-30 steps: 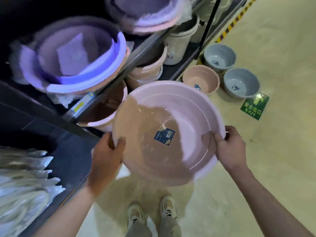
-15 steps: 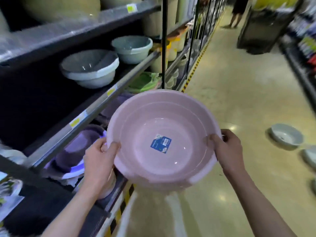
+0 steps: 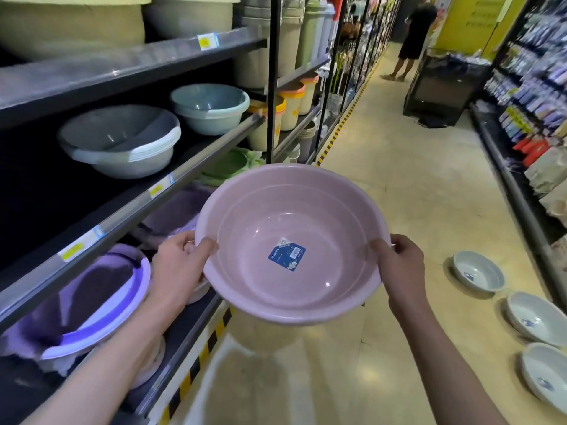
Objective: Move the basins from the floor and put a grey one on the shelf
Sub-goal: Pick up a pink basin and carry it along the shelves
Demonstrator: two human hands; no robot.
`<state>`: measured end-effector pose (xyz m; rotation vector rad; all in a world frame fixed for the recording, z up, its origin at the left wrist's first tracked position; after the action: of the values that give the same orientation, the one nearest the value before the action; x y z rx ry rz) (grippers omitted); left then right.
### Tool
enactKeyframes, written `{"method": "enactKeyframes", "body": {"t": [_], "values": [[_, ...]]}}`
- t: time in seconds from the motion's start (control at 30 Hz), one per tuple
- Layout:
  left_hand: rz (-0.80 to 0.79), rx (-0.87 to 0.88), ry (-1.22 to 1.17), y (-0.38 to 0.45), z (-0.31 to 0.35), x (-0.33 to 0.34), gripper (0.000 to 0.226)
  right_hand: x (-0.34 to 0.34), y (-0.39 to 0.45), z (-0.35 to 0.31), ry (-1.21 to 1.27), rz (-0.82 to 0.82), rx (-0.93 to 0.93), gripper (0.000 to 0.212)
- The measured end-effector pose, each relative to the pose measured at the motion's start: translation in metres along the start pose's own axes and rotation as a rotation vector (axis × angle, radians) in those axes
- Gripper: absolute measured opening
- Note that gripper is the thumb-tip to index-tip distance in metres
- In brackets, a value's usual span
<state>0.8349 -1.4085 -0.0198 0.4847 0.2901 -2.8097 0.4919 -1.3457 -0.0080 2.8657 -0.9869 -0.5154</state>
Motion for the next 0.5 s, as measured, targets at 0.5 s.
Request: {"method": "enactKeyframes", "body": {"t": [0.5], "values": [[-0.117, -0.023, 0.026, 0.198, 0.025, 0.117, 0.020, 0.089, 0.160, 0.050, -0.100, 0.067, 0.061, 0.012]]}}
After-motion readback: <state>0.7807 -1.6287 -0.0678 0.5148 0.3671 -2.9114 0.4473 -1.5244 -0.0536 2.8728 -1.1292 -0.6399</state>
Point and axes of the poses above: each hand's wrist, its own y-axis towards the middle knuckle, its own x-axis out of the palm, z = x × y, the point moved 2 cm from there along y, towards the middle knuckle, and after that the axes turned 12 degrees about -x, right-handed, at the moved point
